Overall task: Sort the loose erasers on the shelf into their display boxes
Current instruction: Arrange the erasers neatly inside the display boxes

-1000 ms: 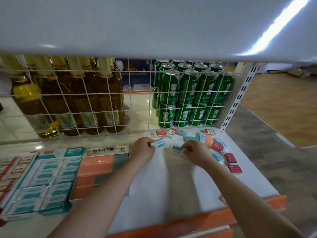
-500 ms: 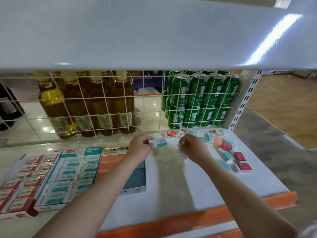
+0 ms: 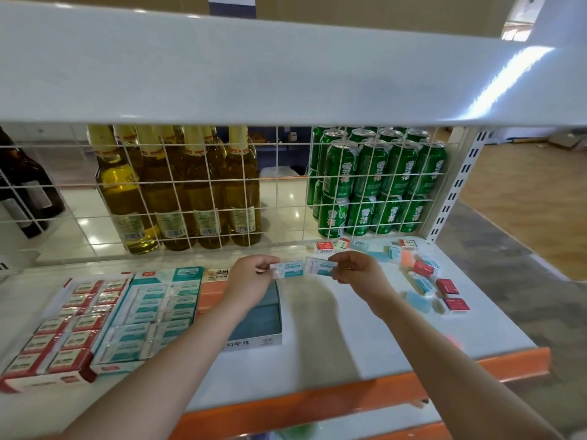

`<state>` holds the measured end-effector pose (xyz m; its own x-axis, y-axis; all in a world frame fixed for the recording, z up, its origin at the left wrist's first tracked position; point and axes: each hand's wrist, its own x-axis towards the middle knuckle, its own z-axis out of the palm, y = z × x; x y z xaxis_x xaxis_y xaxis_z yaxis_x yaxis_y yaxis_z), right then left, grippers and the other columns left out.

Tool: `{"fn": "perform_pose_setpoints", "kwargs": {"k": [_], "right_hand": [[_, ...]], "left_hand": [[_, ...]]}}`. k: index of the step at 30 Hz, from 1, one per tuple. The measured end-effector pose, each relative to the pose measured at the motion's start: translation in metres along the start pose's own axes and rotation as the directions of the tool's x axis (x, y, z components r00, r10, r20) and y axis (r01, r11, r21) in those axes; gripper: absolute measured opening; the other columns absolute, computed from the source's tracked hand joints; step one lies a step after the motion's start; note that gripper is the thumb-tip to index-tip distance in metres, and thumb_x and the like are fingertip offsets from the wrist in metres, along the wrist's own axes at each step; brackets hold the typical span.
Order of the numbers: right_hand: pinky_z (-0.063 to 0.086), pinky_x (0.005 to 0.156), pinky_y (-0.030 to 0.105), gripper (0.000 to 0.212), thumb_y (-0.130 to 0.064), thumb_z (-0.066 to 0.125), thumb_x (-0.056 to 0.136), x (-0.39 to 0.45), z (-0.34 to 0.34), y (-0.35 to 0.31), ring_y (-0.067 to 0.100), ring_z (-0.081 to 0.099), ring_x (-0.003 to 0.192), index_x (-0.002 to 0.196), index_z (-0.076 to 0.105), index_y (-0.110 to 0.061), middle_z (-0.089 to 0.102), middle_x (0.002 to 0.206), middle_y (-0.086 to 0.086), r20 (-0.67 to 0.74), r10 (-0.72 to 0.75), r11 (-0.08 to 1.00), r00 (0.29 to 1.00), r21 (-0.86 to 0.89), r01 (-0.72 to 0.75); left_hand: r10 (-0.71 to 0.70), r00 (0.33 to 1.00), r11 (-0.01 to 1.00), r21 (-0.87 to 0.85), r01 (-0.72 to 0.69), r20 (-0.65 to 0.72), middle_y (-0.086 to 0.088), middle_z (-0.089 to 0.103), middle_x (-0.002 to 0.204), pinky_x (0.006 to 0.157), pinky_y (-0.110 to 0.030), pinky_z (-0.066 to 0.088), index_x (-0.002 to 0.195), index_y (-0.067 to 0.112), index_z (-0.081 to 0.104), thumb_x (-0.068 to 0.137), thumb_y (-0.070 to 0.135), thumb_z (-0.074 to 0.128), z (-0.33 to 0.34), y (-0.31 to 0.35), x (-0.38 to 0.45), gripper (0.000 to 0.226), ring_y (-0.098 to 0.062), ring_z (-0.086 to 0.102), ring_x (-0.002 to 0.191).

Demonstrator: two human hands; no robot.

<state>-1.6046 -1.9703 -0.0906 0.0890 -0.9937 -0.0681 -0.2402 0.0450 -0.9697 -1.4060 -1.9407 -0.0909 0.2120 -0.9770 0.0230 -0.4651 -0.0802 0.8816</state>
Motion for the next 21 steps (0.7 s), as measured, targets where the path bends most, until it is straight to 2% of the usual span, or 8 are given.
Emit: {"fn": "perform_pose_setpoints", "kwargs": {"k": [3,7,10,12,16,21], "right_hand": [[0.046,0.058,0.011,0.022,0.012,0.053,0.083,-0.004,0.002,0.001,0.015,0.052,0.067,0.093,0.062,-0.006,0.064,0.088,0.014,0.013,-0.005,0.999,1.000,-0.038,0.005],[0.045,0.057,0.011,0.021,0.011,0.053,0.083,-0.008,0.004,0.000,0.013,0.052,0.064,0.093,0.062,-0.006,0.064,0.086,0.013,0.020,-0.023,0.997,1.000,-0.072,0.024],[0.044,0.062,0.021,0.022,0.009,0.052,0.084,-0.011,0.009,-0.002,0.013,0.052,0.064,0.090,0.062,-0.010,0.063,0.084,0.012,0.030,-0.037,0.994,0.999,-0.102,0.040],[0.043,0.065,0.025,0.023,0.008,0.052,0.083,-0.014,0.015,-0.004,0.014,0.052,0.066,0.089,0.063,-0.011,0.063,0.082,0.011,0.036,-0.049,0.991,0.998,-0.123,0.053],[0.043,0.064,0.021,0.022,0.007,0.054,0.081,-0.023,0.033,-0.008,0.012,0.052,0.066,0.093,0.065,-0.008,0.061,0.076,0.002,0.048,-0.074,0.986,0.996,-0.146,0.081],[0.042,0.058,0.011,0.022,0.004,0.055,0.083,-0.033,0.066,-0.023,0.006,0.052,0.067,0.099,0.065,-0.006,0.057,0.074,-0.006,0.060,-0.094,0.983,0.994,-0.155,0.103]], "left_hand": [[0.001,1.000,1.000,0.014,-0.001,-0.008,0.002,0.061,0.109,0.066,-0.009,0.041,0.112,0.017,0.066,0.092,0.004,0.053,-0.005,-0.001,-0.006,0.027,-0.009,0.052,0.094],[0.010,1.000,0.999,0.049,-0.009,-0.020,0.001,0.062,0.113,0.075,-0.021,0.050,0.113,0.019,0.065,0.093,0.006,0.052,-0.014,-0.001,-0.016,0.027,-0.011,0.055,0.094],[0.023,0.998,0.996,0.093,-0.018,-0.054,0.002,0.063,0.111,0.062,-0.009,0.043,0.113,0.020,0.064,0.093,0.008,0.052,-0.020,-0.005,-0.023,0.026,-0.008,0.056,0.090],[0.014,0.996,0.996,0.084,-0.007,-0.084,0.003,0.062,0.112,0.053,-0.006,0.041,0.112,0.020,0.064,0.094,0.007,0.051,-0.026,-0.009,-0.026,0.026,-0.002,0.054,0.083],[-0.004,0.989,0.992,0.124,0.022,-0.146,0.002,0.062,0.115,0.061,-0.010,0.037,0.113,0.019,0.064,0.094,0.007,0.049,-0.042,-0.016,-0.034,0.027,-0.004,0.052,0.087],[-0.002,0.986,0.986,0.167,0.030,-0.167,0.001,0.063,0.117,0.060,-0.007,0.036,0.114,0.019,0.064,0.094,0.007,0.049,-0.075,-0.028,-0.047,0.027,-0.006,0.051,0.093]]}}
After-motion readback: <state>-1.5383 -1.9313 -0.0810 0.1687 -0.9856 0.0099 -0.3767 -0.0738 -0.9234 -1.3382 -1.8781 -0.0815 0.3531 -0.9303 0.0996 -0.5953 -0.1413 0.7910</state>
